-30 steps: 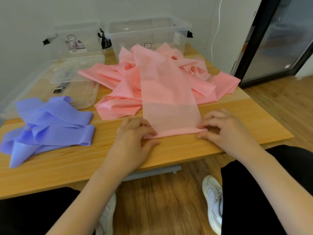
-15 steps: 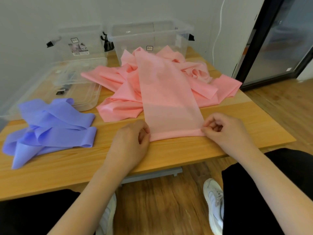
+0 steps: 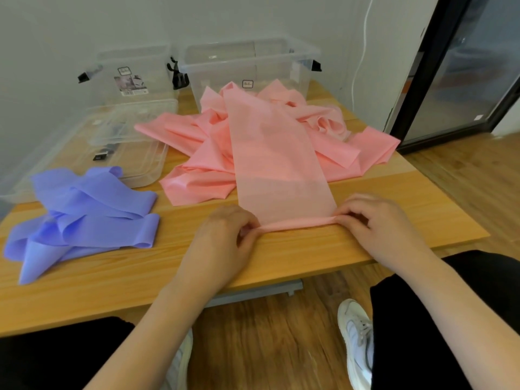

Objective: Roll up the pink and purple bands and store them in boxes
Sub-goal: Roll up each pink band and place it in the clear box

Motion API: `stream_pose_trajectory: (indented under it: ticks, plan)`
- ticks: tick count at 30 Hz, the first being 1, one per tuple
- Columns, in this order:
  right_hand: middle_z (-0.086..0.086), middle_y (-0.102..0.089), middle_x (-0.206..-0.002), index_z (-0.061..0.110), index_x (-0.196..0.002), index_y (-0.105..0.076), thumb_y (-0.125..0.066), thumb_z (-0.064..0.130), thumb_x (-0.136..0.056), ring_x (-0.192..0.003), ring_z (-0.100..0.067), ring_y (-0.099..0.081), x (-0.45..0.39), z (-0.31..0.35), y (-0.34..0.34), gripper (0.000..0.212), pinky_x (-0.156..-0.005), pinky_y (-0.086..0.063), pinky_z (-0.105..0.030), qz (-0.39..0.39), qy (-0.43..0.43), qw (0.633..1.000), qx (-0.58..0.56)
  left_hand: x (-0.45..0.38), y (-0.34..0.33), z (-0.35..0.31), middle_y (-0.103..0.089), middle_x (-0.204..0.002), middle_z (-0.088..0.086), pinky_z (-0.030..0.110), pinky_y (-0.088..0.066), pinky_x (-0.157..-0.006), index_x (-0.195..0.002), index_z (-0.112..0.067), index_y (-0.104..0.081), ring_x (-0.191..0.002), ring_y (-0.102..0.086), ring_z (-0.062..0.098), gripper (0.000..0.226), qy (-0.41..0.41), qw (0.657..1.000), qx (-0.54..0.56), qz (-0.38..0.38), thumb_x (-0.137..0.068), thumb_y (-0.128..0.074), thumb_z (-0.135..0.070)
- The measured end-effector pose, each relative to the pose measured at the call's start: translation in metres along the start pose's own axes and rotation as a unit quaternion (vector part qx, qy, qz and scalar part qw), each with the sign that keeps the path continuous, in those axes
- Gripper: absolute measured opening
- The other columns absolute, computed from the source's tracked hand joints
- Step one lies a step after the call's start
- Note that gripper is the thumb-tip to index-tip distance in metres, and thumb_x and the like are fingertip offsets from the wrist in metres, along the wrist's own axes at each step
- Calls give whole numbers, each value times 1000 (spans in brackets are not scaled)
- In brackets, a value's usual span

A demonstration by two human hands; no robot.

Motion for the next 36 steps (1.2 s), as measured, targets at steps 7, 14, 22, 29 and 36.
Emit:
stream_pose_trajectory:
  ticks: [7,14,22,29,36]
  plan:
    - [11,-56,-66,30,-75,-57,-68,10,-79,-70,-3,-51,0,-4,-1,23,-62,-37,-5,-21,-59,997,-54,2,-3,6,-56,-73,-4,27,-44,-62,-92,-19,-53,-67,-51,8,6,39,999,6,12,-87,-56,-19]
    - [13,-57,-87,21,-78,-69,-73,15,-75,-89,-1,-50,0,7,-8,8,-77,-34,-5,36,14,999,-38,2,1,4,-59,-84,-11,25,-42,-73,-82,-23,-69,-81,-51,9,26,-10,1000,-14,7,-78,-52,-42]
    - [19,-60,-82,24,-85,-68,-63,7,-84,-90,2,-53,1,8,-8,17,-74,-35,-2,11,4,998,-60,4,7,9,-57,-73,-12,11,-39,-65,-85,-19,-62,-72,-52,3,5,33,998,49,11,-86,-59,-15]
    - [12,-54,-61,29,-64,-59,-69,10,-77,-61,1,-49,-2,2,-11,25,-57,-39,-10,-2,-74,993,-89,4,3,6,-53,-62,-8,12,-37,-58,-85,-20,-57,-73,-51,5,9,25,998,35,35,-83,-58,-11]
    - [20,-55,-85,31,-79,-67,-74,24,-74,-89,3,-50,-1,17,-23,11,-76,-34,-7,65,32,996,-60,8,11,14,-54,-71,-11,11,-37,-62,-84,-29,-55,-73,-49,-1,8,37,995,-7,91,-88,-54,-21]
Point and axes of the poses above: each hand's wrist, its own x-axis away from the middle knuckle, its own y-axis out of the back of the hand, z = x × y, the point moved 9 cm from there along -x, towards the middle knuckle
